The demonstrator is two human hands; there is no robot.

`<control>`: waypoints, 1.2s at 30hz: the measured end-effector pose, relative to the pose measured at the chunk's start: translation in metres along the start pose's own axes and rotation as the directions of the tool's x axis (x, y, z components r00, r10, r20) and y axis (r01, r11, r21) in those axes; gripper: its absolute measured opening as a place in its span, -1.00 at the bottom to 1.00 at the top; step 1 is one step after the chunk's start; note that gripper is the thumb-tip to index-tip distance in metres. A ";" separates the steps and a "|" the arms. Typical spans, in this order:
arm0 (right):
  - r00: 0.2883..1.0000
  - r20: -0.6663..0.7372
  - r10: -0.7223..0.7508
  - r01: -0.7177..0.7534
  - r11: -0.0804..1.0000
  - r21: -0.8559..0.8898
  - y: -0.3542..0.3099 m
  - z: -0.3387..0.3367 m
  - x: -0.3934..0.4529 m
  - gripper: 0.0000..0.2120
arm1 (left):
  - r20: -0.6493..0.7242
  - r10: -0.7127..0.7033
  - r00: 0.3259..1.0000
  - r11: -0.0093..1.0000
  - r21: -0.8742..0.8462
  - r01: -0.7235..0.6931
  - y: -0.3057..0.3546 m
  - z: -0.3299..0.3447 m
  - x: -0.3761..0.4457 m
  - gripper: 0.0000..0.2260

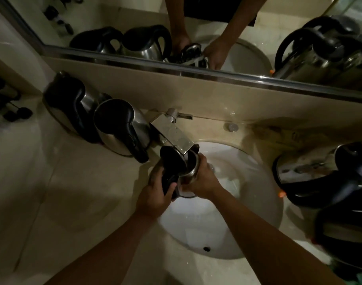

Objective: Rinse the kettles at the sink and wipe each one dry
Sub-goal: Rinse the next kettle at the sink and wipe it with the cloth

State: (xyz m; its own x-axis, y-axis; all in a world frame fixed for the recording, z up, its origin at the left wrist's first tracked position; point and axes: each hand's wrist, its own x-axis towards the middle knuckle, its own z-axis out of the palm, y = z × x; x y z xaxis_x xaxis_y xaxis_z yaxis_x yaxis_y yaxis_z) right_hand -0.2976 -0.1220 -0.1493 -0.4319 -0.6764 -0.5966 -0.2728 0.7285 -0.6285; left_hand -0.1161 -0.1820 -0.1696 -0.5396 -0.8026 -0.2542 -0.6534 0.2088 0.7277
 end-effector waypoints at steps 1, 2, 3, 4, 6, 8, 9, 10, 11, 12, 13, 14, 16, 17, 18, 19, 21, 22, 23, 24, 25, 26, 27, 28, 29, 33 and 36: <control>1.000 -0.004 -0.001 0.001 1.000 -0.013 0.000 0.000 0.002 0.21 | -0.008 0.018 1.000 1.000 0.009 -0.018 0.000 0.001 0.000 -0.38; 1.000 -0.005 0.002 -0.002 1.000 -0.024 -0.002 0.001 0.002 0.22 | -0.019 0.044 0.999 0.999 0.019 -0.043 -0.001 0.002 0.000 -0.39; 1.000 -0.001 0.009 -0.009 1.000 -0.029 -0.004 0.001 0.001 0.22 | -0.029 0.063 0.998 0.998 0.030 -0.063 0.000 0.002 -0.001 -0.40; 1.000 0.002 0.022 -0.022 0.999 -0.031 -0.005 0.000 0.000 0.23 | -0.052 0.083 0.995 0.996 0.035 -0.081 0.000 0.002 -0.001 -0.42; 0.999 0.000 0.033 -0.033 0.999 -0.029 -0.005 0.000 -0.001 0.24 | -0.087 0.092 0.992 0.995 0.035 -0.089 0.001 0.002 -0.001 -0.45; 0.999 0.010 0.044 -0.044 0.999 -0.009 -0.005 0.001 0.000 0.26 | -0.094 0.108 0.990 0.994 0.027 -0.106 0.003 0.002 -0.001 -0.45; 0.999 0.018 0.047 -0.047 0.999 0.005 -0.005 0.001 0.000 0.26 | -0.090 0.122 0.988 0.992 0.029 -0.120 0.003 0.002 -0.001 -0.45; 0.999 0.019 0.048 -0.049 0.999 0.015 -0.004 0.002 0.001 0.26 | -0.092 0.135 0.987 0.991 0.038 -0.132 0.001 0.003 -0.001 -0.46; 0.999 0.013 0.049 -0.049 0.999 0.021 -0.003 0.003 0.000 0.26 | -0.092 0.140 0.986 0.990 0.049 -0.136 0.000 0.004 0.000 -0.46; 0.999 0.002 0.049 -0.049 0.998 0.024 -0.002 0.003 0.000 0.25 | -0.093 0.145 0.985 0.988 0.061 -0.139 -0.002 0.005 0.000 -0.46; 0.999 -0.012 0.047 -0.047 0.999 0.022 -0.001 0.004 -0.002 0.24 | -0.095 0.147 0.985 0.987 0.077 -0.140 -0.003 0.006 0.000 -0.47; 0.999 -0.023 0.042 -0.042 0.999 0.021 0.000 0.004 -0.002 0.23 | -0.097 0.155 0.983 0.985 0.093 -0.146 -0.004 0.007 0.000 -0.47; 0.999 -0.025 0.046 -0.046 0.999 0.025 0.002 0.005 -0.002 0.18 | -0.098 0.158 0.983 0.983 0.114 -0.147 -0.004 0.008 0.000 -0.48; 0.998 -0.019 0.052 -0.051 0.998 0.026 0.003 0.005 -0.001 0.17 | -0.101 0.153 0.983 0.983 0.114 -0.141 -0.004 0.009 0.001 -0.48; 0.999 -0.013 0.052 -0.052 0.998 0.028 0.005 0.005 0.001 0.17 | -0.104 0.147 0.984 0.985 0.111 -0.135 -0.004 0.009 0.002 -0.48; 0.999 -0.013 0.048 -0.047 0.999 0.025 0.006 0.006 0.002 0.18 | -0.107 0.143 0.984 0.985 0.110 -0.131 -0.005 0.010 0.002 -0.48; 0.999 -0.023 0.035 -0.035 0.999 0.020 0.008 0.005 0.002 0.16 | -0.110 0.146 0.983 0.984 0.120 -0.132 -0.006 0.011 0.002 -0.47; 0.999 -0.025 0.034 -0.033 0.999 0.020 0.008 0.005 0.002 0.15 | -0.109 0.145 0.983 0.984 0.124 -0.131 -0.005 0.011 0.001 -0.48; 0.999 -0.025 0.034 -0.034 0.999 0.015 0.009 0.005 0.001 0.16 | -0.110 0.143 0.984 0.983 0.128 -0.129 -0.005 0.011 0.001 -0.49; 0.999 -0.023 0.037 -0.037 0.999 0.012 0.009 0.004 0.000 0.17 | -0.111 0.144 0.983 0.983 0.132 -0.128 -0.005 0.011 0.001 -0.49; 0.999 -0.020 0.043 -0.043 0.999 0.008 0.008 0.005 0.000 0.18 | -0.113 0.146 0.983 0.982 0.135 -0.131 -0.005 0.011 0.001 -0.50; 0.999 -0.019 0.049 -0.049 0.999 0.008 0.006 0.005 0.000 0.18 | -0.115 0.150 0.982 0.981 0.140 -0.133 -0.006 0.012 0.001 -0.49; 0.998 -0.022 0.052 -0.052 0.999 0.009 0.005 0.005 0.002 0.19 | -0.120 0.149 0.982 0.981 0.140 -0.132 -0.006 0.012 0.001 -0.48; 0.998 -0.025 0.054 -0.054 0.999 0.008 0.004 0.006 0.004 0.20 | -0.126 0.141 0.982 0.983 0.135 -0.124 -0.005 0.012 0.001 -0.47; 0.998 -0.031 0.053 -0.053 0.999 -0.001 0.003 0.006 0.005 0.20 | -0.133 0.136 0.982 0.985 0.127 -0.119 -0.005 0.012 0.001 -0.47; 0.998 -0.040 0.045 -0.046 0.999 -0.025 0.002 0.008 0.010 0.19 | -0.150 0.127 0.981 0.988 0.102 -0.112 -0.003 0.012 0.002 -0.49; 0.998 -0.044 0.037 -0.038 0.999 -0.036 0.003 0.008 0.010 0.18 | -0.154 0.134 0.979 0.987 0.114 -0.117 -0.005 0.013 0.003 -0.50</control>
State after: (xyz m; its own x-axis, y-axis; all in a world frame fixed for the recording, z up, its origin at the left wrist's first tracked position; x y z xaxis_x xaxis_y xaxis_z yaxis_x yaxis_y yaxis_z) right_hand -0.2954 -0.1278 -0.1612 -0.4786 -0.6437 -0.5971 -0.2868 0.7574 -0.5866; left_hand -0.1209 -0.1778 -0.1825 -0.5337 -0.8440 -0.0532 -0.6420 0.3634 0.6751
